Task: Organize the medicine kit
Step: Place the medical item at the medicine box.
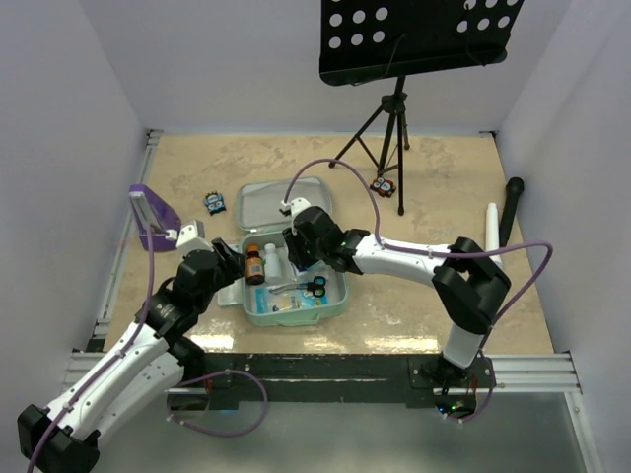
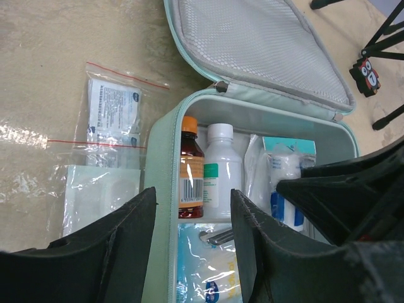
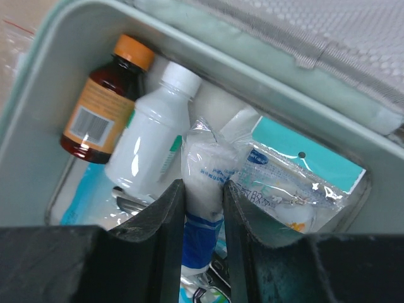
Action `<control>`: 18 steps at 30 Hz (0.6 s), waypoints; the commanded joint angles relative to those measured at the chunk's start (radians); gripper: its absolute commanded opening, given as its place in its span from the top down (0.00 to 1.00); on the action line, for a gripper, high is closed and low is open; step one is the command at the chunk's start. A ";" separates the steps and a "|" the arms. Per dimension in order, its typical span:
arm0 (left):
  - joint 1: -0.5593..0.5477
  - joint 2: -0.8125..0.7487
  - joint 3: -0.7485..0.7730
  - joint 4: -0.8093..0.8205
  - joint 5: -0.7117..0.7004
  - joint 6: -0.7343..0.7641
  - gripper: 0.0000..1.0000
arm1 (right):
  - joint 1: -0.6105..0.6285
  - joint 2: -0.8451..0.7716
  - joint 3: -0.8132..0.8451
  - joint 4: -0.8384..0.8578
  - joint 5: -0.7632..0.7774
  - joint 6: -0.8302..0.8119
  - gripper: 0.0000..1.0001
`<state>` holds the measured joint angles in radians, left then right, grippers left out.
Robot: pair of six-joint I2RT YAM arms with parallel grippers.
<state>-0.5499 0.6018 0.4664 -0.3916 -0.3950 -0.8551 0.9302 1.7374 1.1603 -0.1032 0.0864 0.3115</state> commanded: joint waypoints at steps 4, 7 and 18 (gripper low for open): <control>0.008 -0.013 -0.011 -0.006 -0.027 -0.015 0.45 | 0.002 0.050 0.055 0.042 -0.022 0.009 0.80; 0.007 -0.010 -0.012 -0.003 -0.027 -0.015 0.45 | 0.002 0.062 0.071 0.048 -0.033 0.031 0.80; 0.007 -0.010 -0.025 0.002 -0.031 -0.016 0.45 | -0.002 0.134 0.099 0.039 0.004 0.133 0.77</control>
<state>-0.5499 0.5953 0.4583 -0.4057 -0.4057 -0.8547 0.9302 1.8355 1.2285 -0.0765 0.0616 0.3931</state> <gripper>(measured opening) 0.547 0.305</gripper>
